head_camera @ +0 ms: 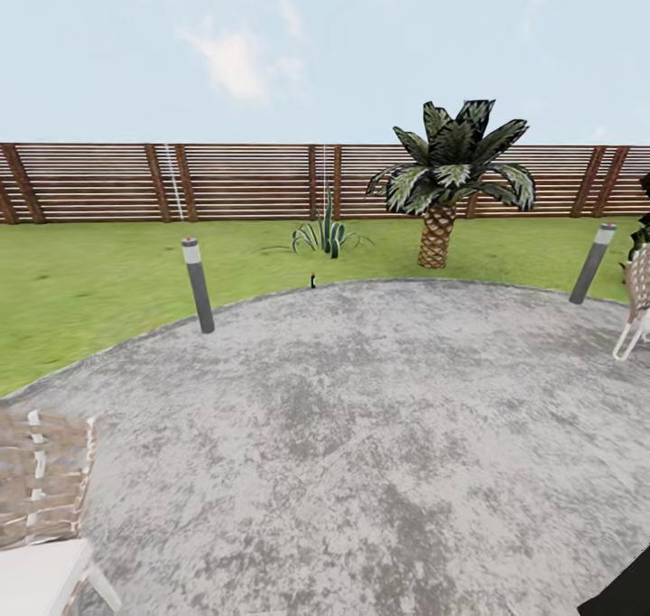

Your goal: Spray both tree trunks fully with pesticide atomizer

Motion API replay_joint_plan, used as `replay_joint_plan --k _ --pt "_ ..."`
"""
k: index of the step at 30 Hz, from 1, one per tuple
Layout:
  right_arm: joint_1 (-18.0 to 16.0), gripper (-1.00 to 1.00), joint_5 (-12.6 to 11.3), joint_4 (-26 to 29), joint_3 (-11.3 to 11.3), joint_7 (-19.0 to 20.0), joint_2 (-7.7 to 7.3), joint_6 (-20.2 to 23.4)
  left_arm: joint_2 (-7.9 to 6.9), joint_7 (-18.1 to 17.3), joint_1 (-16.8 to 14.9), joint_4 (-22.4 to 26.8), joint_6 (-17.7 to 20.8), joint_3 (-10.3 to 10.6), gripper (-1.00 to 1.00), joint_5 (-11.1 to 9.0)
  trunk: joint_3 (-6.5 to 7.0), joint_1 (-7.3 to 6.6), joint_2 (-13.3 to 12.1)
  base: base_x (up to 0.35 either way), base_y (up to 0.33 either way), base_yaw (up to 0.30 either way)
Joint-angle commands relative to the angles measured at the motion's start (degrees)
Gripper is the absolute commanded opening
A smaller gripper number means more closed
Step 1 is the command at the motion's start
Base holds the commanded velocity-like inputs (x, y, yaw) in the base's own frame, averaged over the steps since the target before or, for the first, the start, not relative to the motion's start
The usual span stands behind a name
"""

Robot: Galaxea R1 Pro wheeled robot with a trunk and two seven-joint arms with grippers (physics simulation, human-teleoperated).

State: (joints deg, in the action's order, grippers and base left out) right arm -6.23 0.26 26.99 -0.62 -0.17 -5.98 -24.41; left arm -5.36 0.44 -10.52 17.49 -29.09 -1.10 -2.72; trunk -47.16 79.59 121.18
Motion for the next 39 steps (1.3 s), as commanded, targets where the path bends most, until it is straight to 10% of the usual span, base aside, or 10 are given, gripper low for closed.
replay_joint_plan --k 1,39 --pt "0.0 1.0 0.0 0.0 0.0 0.0 0.0 0.0 0.0 0.0 0.0 0.0 0.0 0.0 1.0 0.0 0.0 0.0 0.0 0.34 0.0 0.0" --pt "0.0 1.0 0.0 0.0 0.0 0.0 0.0 0.0 0.09 0.0 0.0 0.0 0.0 0.0 1.0 0.0 0.0 0.0 0.0 0.34 0.0 0.0"
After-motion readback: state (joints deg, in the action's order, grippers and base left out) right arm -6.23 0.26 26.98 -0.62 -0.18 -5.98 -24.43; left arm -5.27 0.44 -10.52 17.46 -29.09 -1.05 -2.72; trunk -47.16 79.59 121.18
